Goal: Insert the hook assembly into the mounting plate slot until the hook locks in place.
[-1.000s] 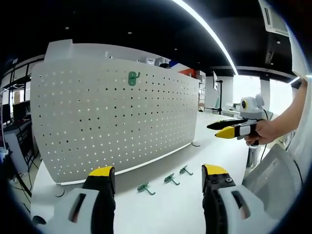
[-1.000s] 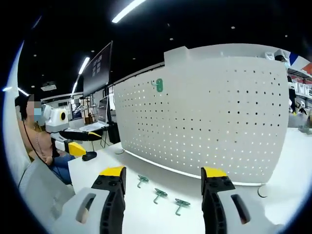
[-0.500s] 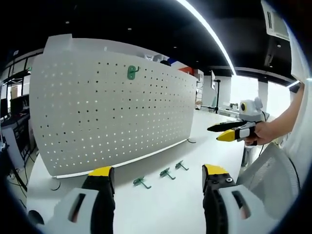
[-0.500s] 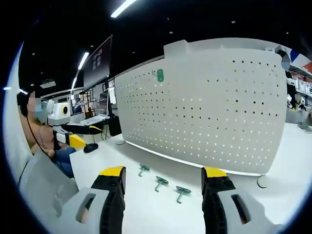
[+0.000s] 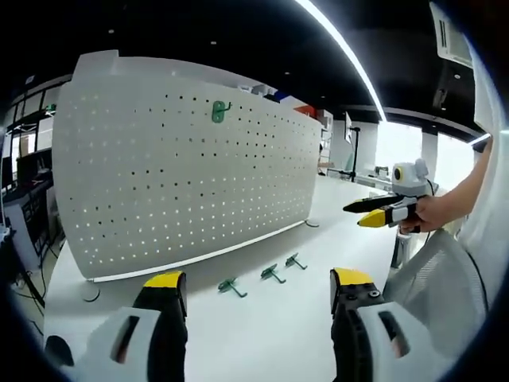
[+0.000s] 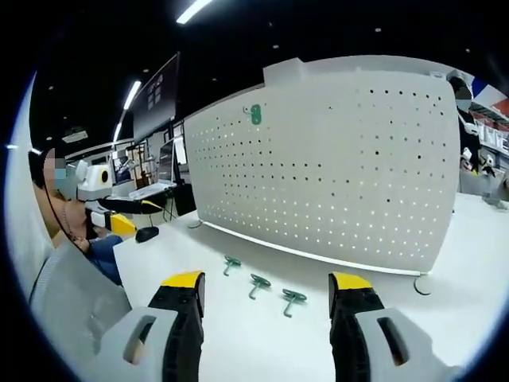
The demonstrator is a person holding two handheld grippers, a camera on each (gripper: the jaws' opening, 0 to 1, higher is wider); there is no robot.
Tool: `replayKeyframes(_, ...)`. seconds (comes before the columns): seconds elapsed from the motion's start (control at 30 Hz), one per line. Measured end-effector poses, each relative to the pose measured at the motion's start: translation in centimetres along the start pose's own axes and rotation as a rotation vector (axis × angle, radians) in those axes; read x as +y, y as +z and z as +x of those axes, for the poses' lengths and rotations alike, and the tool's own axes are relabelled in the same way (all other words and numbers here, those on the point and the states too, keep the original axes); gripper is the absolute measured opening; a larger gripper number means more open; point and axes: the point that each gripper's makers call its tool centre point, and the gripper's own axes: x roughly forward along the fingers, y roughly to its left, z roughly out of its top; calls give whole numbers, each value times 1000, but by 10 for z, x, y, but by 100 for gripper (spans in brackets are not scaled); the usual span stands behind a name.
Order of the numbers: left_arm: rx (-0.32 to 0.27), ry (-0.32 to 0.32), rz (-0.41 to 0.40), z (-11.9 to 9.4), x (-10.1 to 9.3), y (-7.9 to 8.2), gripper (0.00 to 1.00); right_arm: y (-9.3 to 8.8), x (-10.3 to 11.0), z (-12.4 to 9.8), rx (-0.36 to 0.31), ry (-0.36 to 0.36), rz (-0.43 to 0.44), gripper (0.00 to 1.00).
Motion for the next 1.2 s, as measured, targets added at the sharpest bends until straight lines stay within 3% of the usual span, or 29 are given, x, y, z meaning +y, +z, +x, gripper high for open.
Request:
replayKeyframes(0.67,33,8,-35,-8,1,-19,75,-12,-3,-7,39,6,14,62)
replayKeyframes(1.2,35,4,-33,-6,3,-17,75,-14,-3,-6,55,12,11,62)
